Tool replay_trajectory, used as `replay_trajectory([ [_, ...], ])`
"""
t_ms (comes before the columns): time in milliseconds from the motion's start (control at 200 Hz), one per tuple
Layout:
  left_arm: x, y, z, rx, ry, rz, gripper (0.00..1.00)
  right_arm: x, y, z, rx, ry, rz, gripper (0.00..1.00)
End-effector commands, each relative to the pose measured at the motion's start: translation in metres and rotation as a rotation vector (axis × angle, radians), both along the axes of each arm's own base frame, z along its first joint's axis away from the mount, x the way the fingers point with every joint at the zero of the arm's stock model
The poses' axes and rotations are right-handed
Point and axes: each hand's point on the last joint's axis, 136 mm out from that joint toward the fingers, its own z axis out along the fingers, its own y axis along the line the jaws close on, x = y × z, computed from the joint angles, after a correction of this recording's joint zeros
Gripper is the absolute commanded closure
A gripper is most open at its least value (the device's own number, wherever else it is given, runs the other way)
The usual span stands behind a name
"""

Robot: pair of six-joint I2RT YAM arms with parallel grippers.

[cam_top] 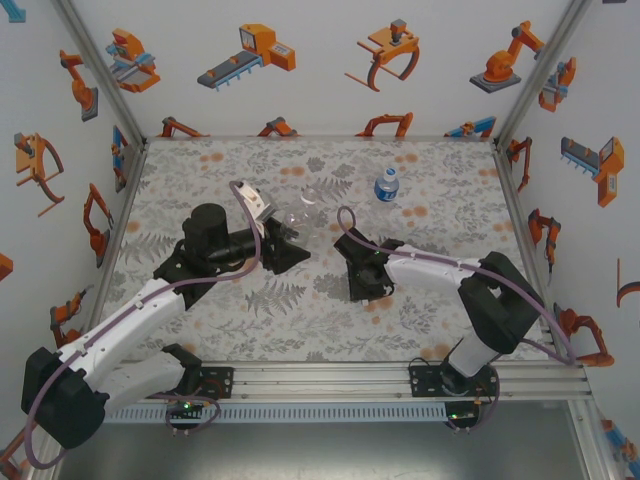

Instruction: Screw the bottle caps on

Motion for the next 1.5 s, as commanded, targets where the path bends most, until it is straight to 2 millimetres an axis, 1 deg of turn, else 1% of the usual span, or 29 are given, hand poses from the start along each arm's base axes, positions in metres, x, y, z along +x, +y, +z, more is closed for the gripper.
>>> replay_trajectory([
  [0, -0.001, -0.002, 0.026, -0.057, -0.050, -0.021, 1.00, -0.001, -0.003, -0.002, 0.023, 0.007, -0.029, 0.73],
  [35, -0.001, -0.002, 0.027, -0.059, -0.052, -0.023, 1.00, -0.001, -0.003, -0.002, 0.042, 0.005, -0.036, 0.74],
  [75, -0.001, -0.002, 0.028, -0.061, -0.052, -0.022, 1.00, -0.001, 0.000, -0.001, 0.075, 0.004, -0.040, 0.77],
  [125, -0.001, -0.002, 0.028, -0.061, -0.051, -0.023, 1.00, 0.001, 0.006, 0.001, 0.138, -0.005, -0.042, 0.80],
  [270, -0.002, -0.001, 0.027, -0.061, -0.050, -0.022, 1.00, 0.010, 0.032, 0.009, 0.400, -0.007, -0.076, 0.80],
  [370, -0.003, -0.001, 0.029, -0.064, -0.052, -0.023, 1.00, 0.018, 0.043, 0.017, 0.577, -0.012, -0.124, 0.79],
  [446, -0.003, -0.001, 0.031, -0.069, -0.056, -0.023, 1.00, 0.024, 0.043, 0.018, 0.681, -0.020, -0.177, 0.78],
  [531, -0.003, -0.001, 0.032, -0.070, -0.057, -0.023, 1.00, 0.028, 0.038, 0.013, 0.747, -0.017, -0.221, 0.75],
  [621, -0.003, -0.001, 0.032, -0.073, -0.055, -0.024, 1.00, 0.028, 0.024, 0.000, 0.730, -0.011, -0.266, 0.73],
  [826, -0.001, -0.003, 0.031, -0.076, -0.052, -0.029, 1.00, 0.023, -0.005, -0.026, 0.655, 0.003, -0.345, 0.63],
  [936, 0.000, -0.004, 0.031, -0.078, -0.043, -0.032, 1.00, 0.021, -0.018, -0.034, 0.599, 0.007, -0.380, 0.62],
  [1036, -0.001, -0.004, 0.032, -0.077, -0.047, -0.032, 1.00, 0.020, -0.028, -0.031, 0.552, -0.014, -0.394, 0.61],
  [1172, -0.001, -0.003, 0.032, -0.066, -0.052, -0.027, 1.00, 0.023, -0.041, -0.018, 0.464, -0.053, -0.390, 0.59],
  [1287, 0.000, -0.004, 0.030, -0.058, -0.051, -0.026, 1.00, 0.030, -0.047, 0.006, 0.405, -0.114, -0.352, 0.59],
  [1402, 0.001, -0.004, 0.029, -0.050, -0.049, -0.029, 1.00, 0.037, -0.046, 0.034, 0.340, -0.177, -0.255, 0.59],
  [1497, 0.001, -0.004, 0.029, -0.049, -0.050, -0.028, 1.00, 0.038, -0.032, 0.050, 0.277, -0.206, -0.100, 0.57],
])
